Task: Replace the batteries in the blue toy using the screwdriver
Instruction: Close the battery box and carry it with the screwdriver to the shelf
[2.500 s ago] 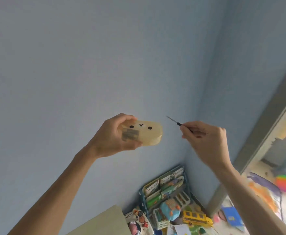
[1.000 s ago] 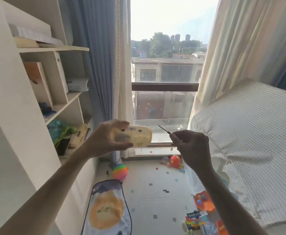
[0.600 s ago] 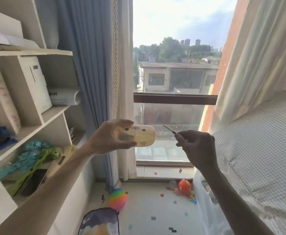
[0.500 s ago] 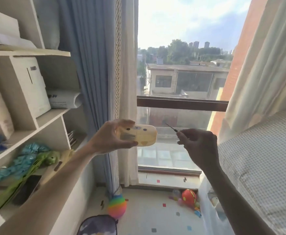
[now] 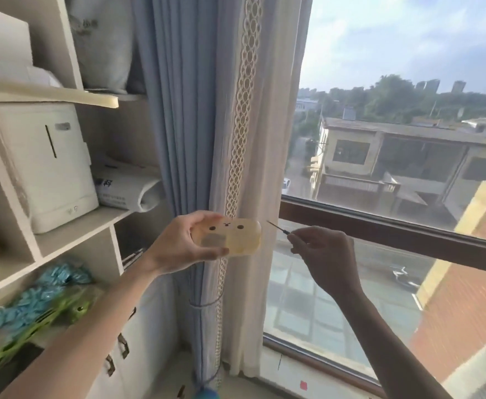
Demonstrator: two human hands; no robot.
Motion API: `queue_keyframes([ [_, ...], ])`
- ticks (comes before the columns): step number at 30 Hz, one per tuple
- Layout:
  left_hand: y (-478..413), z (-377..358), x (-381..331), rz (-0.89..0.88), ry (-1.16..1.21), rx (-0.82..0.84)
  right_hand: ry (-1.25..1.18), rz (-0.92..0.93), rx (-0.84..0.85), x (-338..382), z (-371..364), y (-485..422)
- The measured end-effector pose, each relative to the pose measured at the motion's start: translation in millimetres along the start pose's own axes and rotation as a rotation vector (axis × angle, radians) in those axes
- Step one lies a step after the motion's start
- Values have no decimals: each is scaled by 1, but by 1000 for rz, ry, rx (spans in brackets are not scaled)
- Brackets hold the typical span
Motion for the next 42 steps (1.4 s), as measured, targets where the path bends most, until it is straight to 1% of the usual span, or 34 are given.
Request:
queue_keyframes([
  [3, -24, 26, 33, 47, -93, -55, -55, 45, 59, -6, -51, -49],
  [5, -40, 53, 59, 92, -158, -131, -74, 99, 120, -5, -98, -84],
  [8, -54, 99, 88, 162, -280, -237, -123, 146, 236, 7, -171, -132],
  [11, -55, 141, 113, 247, -400, -337, -140, 233, 357, 26, -247, -169],
  [13, -45, 166, 128, 326, -468, -423, -168, 306, 422, 42, -296, -181],
  [16, -26, 196, 146, 464, -565, -514, -218, 473, 494, 64, -365, -190],
  [18, -16, 210, 155, 573, -625, -569, -231, 552, 560, 75, -409, -195],
  [21, -5, 224, 164, 705, -659, -628, -176, 670, 679, 91, -465, -198],
  [23, -3, 230, 170, 783, -668, -650, -104, 686, 751, 100, -496, -198],
  [25, -4, 235, 180, 858, -672, -654, -28, 742, 771, 107, -523, -196],
  [27, -7, 238, 192, 922, -703, -646, 77, 863, 755, 111, -546, -191],
  [30, -13, 239, 209, 981, -766, -631, 280, 1026, 716, 118, -565, -174],
  [32, -12, 237, 219, 1016, -788, -622, 371, 1077, 735, 120, -571, -163],
  [36, -4, 236, 240, 1072, -820, -589, 427, 1083, 733, 116, -576, -152],
  [39, 0, 233, 248, 1094, -825, -563, 377, 1044, 768, 109, -579, -149],
  [42, 1, 233, 253, 1078, -833, -563, 358, 1035, 770, 107, -580, -149],
])
Point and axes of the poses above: each hand's wrist, its own y-axis away from the middle knuckle, its own z-axis out of the back of the hand, x = y × z, the point moved 3 cm from there along -y, towards the middle knuckle, and after that the axes turned 2 degrees about -x, right-handed, at the moved point
